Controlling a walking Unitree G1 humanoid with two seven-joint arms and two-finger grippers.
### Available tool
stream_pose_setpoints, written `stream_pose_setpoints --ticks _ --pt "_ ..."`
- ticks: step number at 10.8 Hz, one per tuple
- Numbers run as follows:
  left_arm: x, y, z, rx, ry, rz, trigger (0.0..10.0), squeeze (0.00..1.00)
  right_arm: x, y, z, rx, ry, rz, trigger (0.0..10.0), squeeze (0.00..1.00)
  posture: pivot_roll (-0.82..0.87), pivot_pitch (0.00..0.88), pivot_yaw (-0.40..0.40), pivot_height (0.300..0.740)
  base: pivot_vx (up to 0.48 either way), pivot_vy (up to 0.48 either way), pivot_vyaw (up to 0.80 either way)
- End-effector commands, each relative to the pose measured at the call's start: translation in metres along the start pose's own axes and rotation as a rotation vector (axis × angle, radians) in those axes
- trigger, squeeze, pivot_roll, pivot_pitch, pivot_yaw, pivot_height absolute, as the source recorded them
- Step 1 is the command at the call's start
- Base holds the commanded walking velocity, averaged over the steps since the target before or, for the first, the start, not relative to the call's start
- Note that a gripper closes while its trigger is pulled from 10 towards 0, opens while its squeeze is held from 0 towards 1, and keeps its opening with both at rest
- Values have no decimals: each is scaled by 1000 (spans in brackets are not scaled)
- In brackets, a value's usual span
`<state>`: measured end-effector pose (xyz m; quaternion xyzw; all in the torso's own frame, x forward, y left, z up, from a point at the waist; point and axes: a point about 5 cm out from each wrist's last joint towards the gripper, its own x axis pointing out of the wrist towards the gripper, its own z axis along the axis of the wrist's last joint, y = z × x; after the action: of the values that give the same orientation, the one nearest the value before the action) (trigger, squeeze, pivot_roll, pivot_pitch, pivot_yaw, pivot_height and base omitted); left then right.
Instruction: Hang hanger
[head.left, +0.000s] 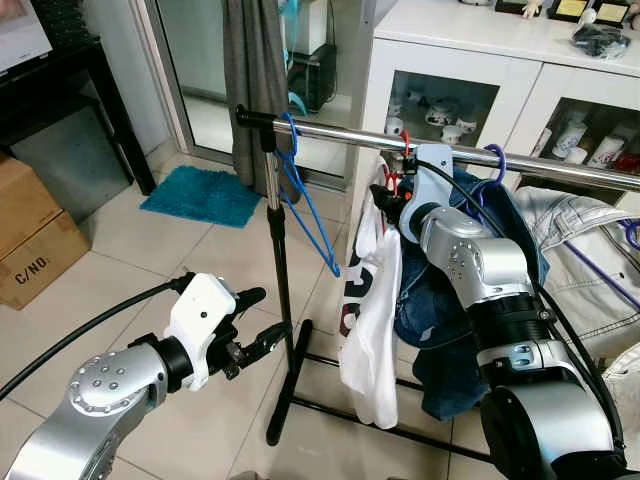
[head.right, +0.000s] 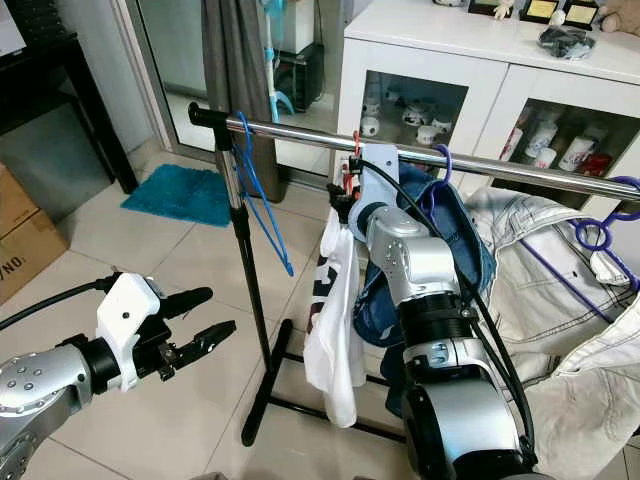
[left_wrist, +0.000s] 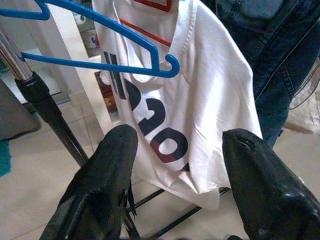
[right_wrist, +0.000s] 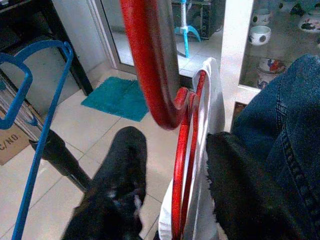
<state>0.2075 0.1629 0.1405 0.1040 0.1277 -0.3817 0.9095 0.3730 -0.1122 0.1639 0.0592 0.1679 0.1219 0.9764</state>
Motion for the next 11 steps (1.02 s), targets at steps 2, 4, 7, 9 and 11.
stream_pose_setpoints --ticks 2,4,7,9,11 --pt "1 -1 2 18 -5 -8 10000 0 -1 -3 7 6 -25 -11 0 0 -34 0 1 740 0 0 0" --pt "2 -1 2 21 -4 -8 10000 0 0 -2 7 -31 -16 22 0 0 -35 0 2 740 0 0 0" --pt "4 -1 2 25 -5 -11 10000 0 0 -3 7 -54 -7 23 0 0 -37 0 -1 740 0 0 0" --pt "4 -1 1 27 -6 -9 10000 0 0 -2 7 -49 -7 28 0 0 -36 0 -3 740 0 0 0" --pt "4 -2 0 33 -2 -7 10000 0 1 -3 5 -40 -16 8 0 0 -36 0 -3 740 0 0 0"
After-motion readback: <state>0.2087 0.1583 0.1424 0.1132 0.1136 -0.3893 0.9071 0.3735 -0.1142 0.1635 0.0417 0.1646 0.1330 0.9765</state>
